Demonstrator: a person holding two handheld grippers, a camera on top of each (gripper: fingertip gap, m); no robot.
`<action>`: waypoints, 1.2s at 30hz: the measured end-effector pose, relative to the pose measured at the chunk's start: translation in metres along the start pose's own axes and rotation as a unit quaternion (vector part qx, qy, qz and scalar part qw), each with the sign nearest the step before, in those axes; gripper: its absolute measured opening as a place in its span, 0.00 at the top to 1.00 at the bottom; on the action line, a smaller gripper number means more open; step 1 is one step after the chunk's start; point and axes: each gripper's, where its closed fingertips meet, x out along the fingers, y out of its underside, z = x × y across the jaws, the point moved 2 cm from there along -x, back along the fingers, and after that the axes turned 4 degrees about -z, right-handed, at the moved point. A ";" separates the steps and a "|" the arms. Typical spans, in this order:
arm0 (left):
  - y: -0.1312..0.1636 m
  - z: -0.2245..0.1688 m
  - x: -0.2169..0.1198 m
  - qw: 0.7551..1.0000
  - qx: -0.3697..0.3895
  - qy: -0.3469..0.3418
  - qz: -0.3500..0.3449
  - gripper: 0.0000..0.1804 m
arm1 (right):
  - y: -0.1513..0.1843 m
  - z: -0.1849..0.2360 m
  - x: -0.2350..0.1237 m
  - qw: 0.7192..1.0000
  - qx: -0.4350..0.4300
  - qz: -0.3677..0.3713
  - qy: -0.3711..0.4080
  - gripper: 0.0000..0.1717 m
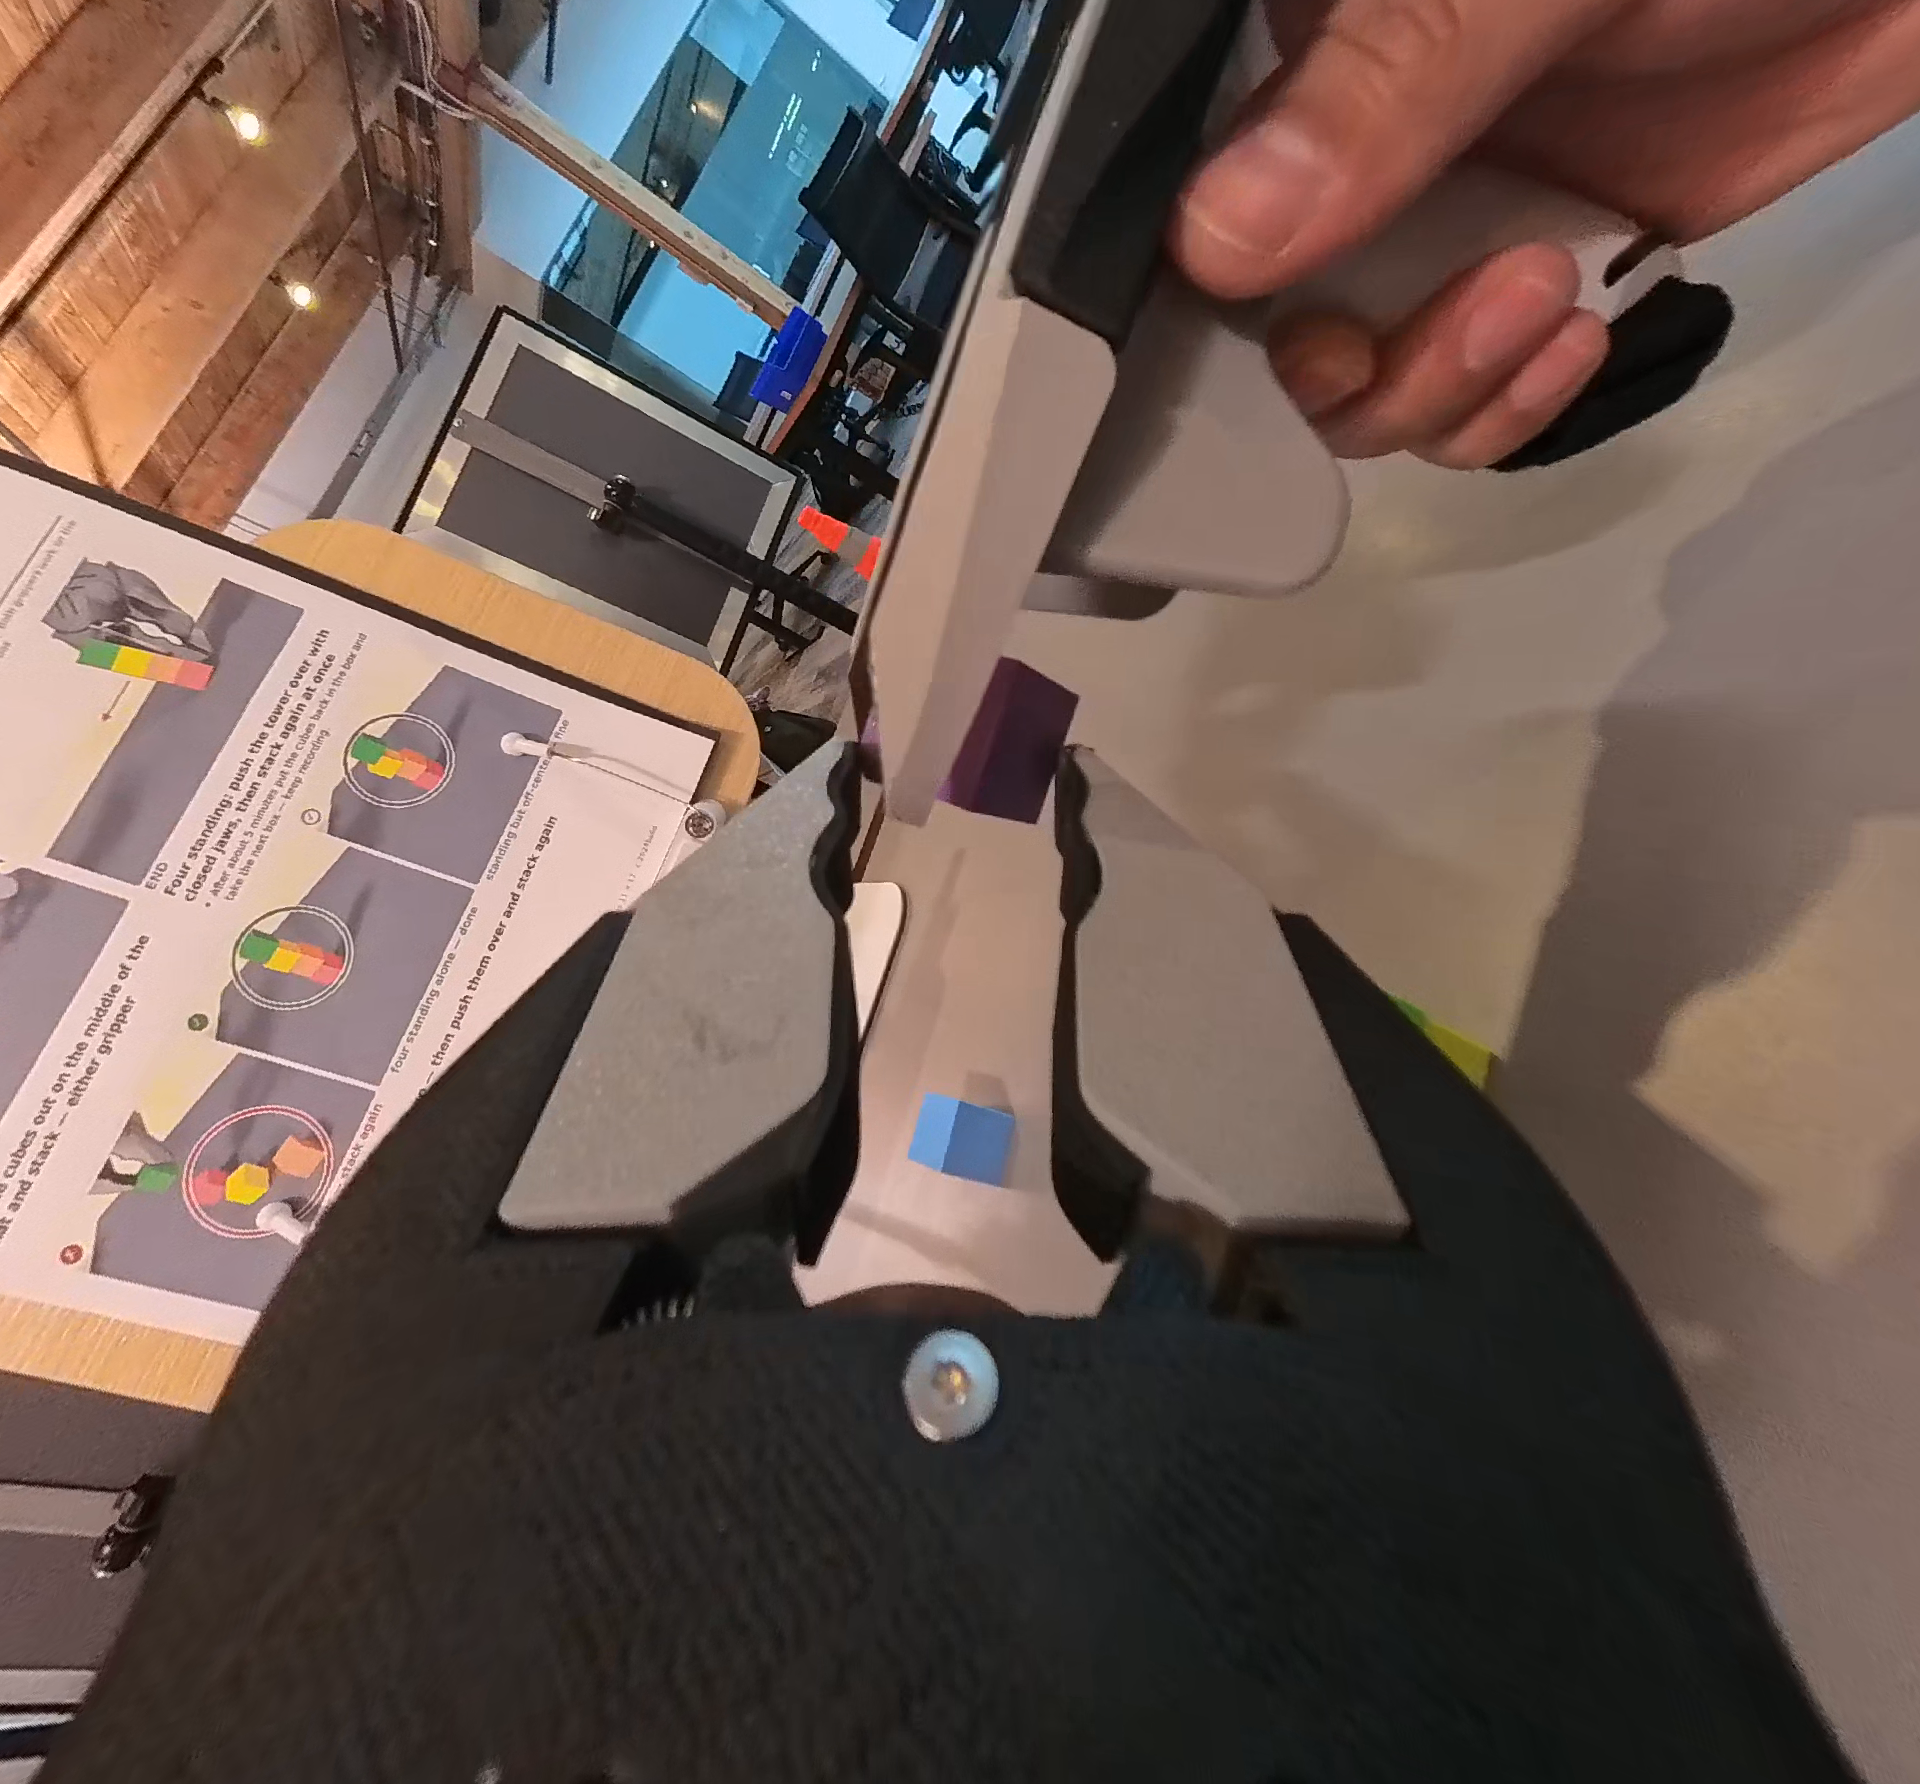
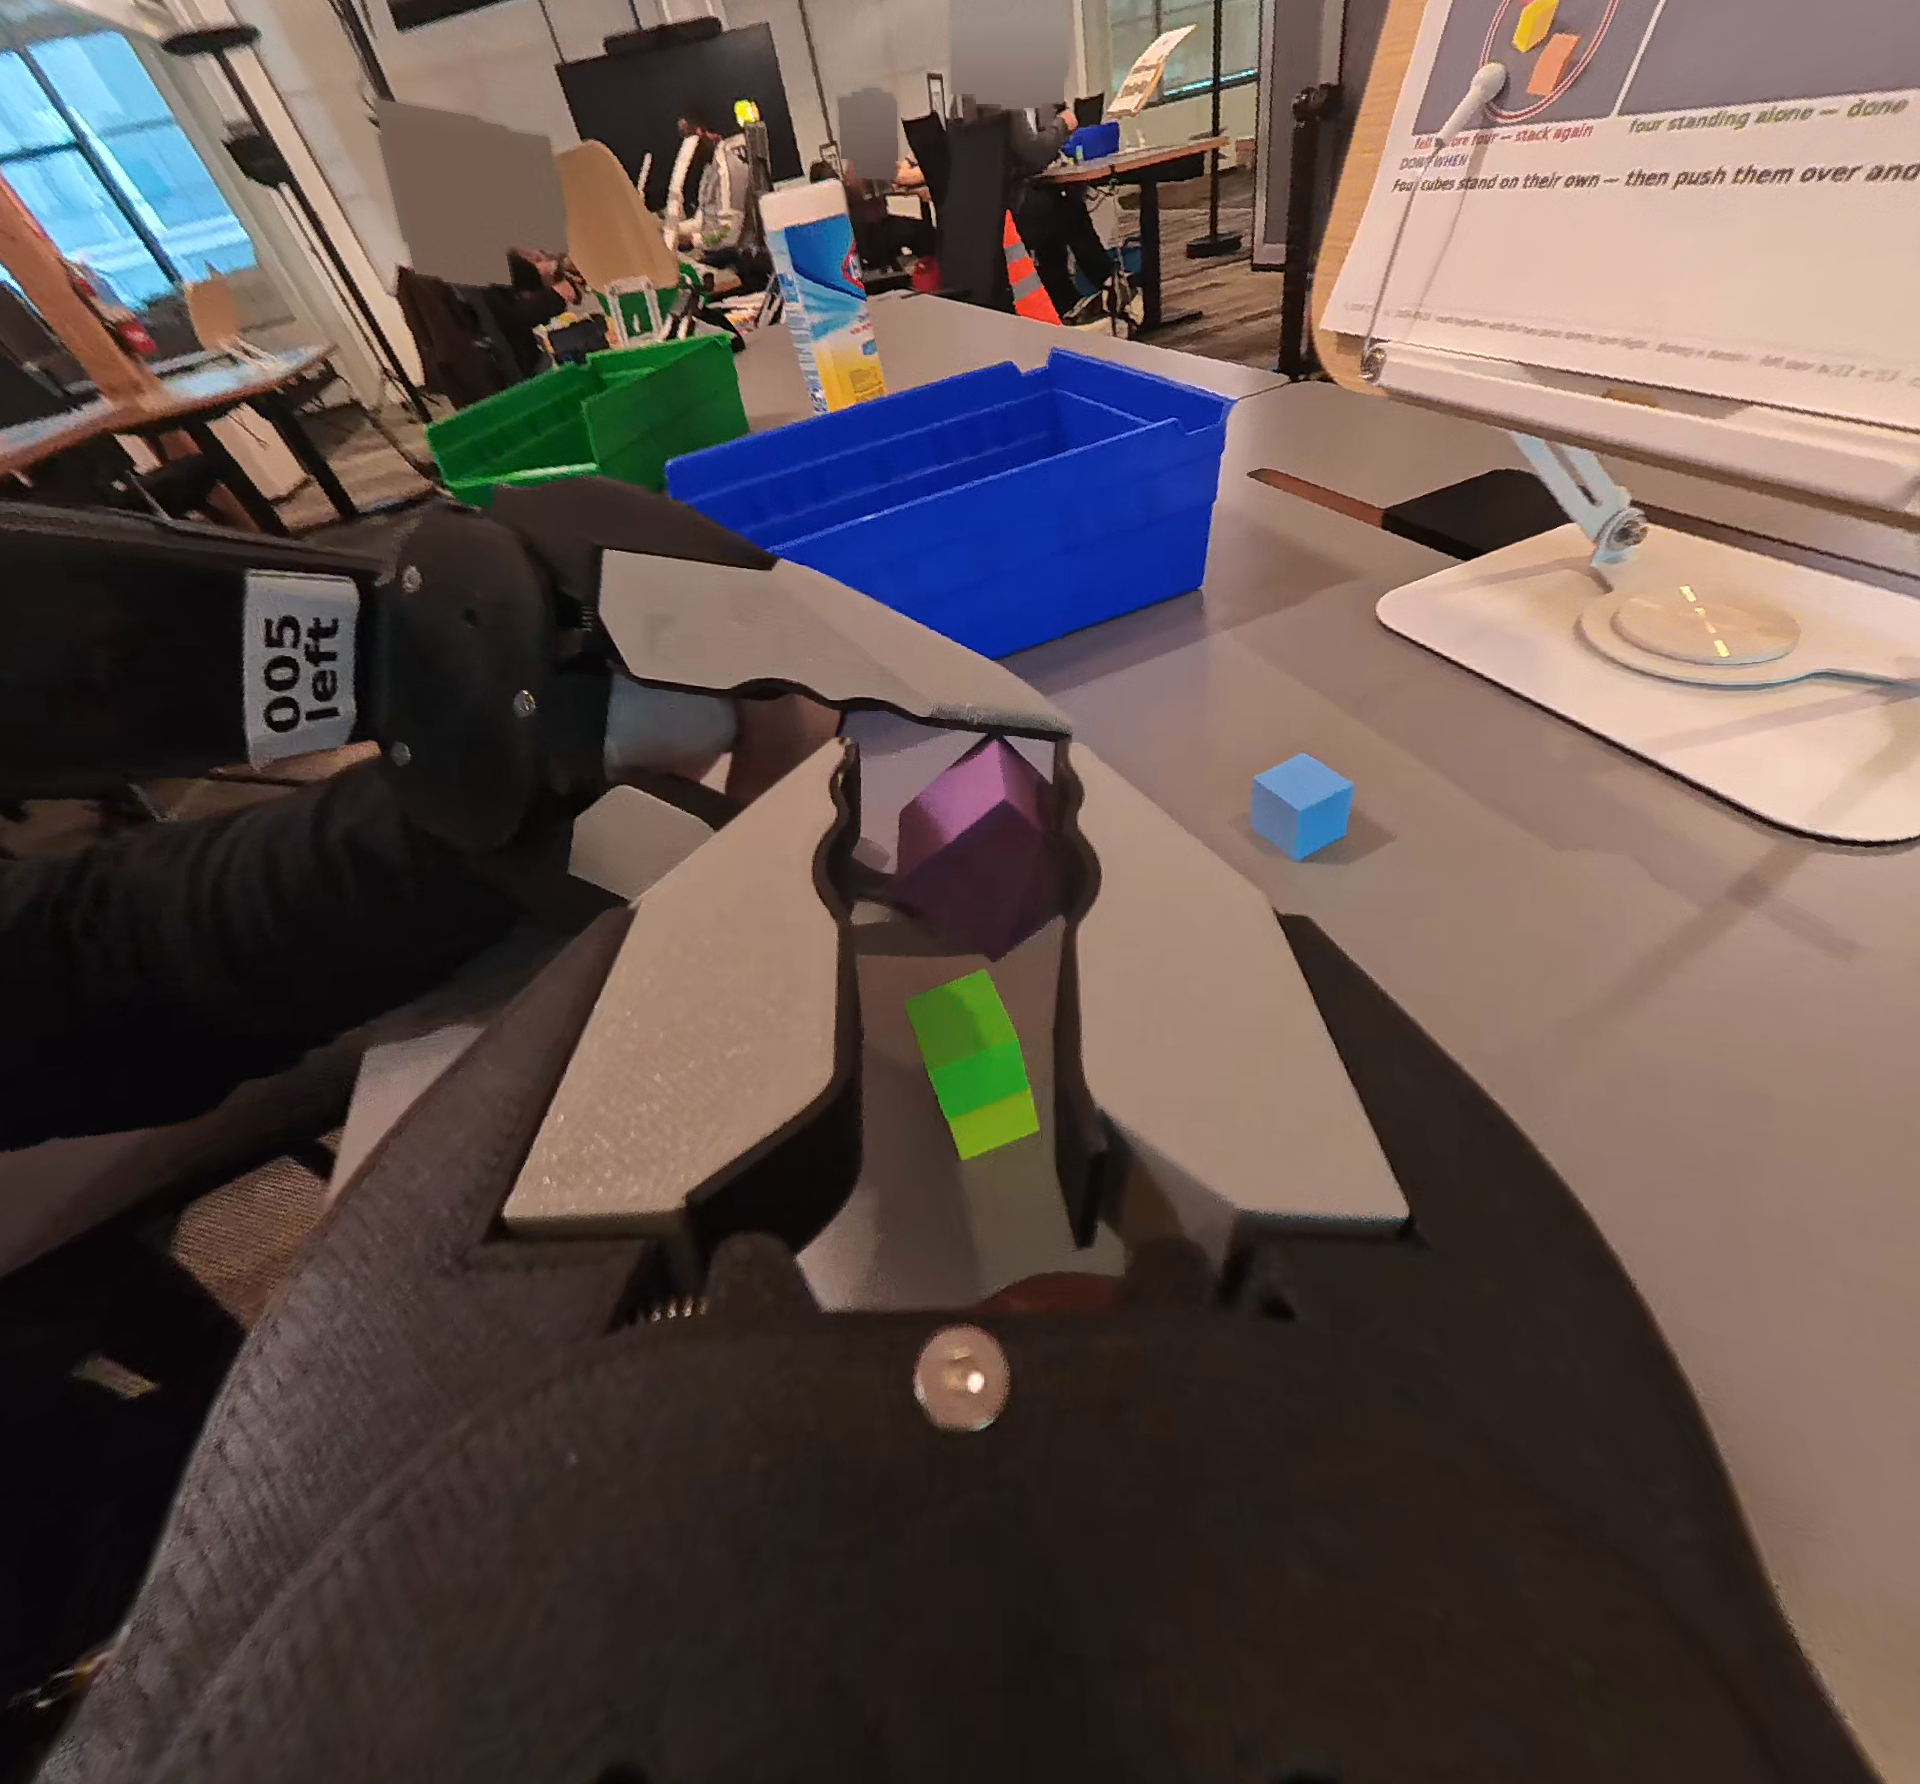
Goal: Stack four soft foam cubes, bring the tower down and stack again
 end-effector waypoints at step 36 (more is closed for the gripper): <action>0.006 -0.004 -0.002 1.000 -0.017 0.023 0.005 0.81 | 0.002 -0.004 -0.015 0.999 -0.008 0.035 -0.031 0.71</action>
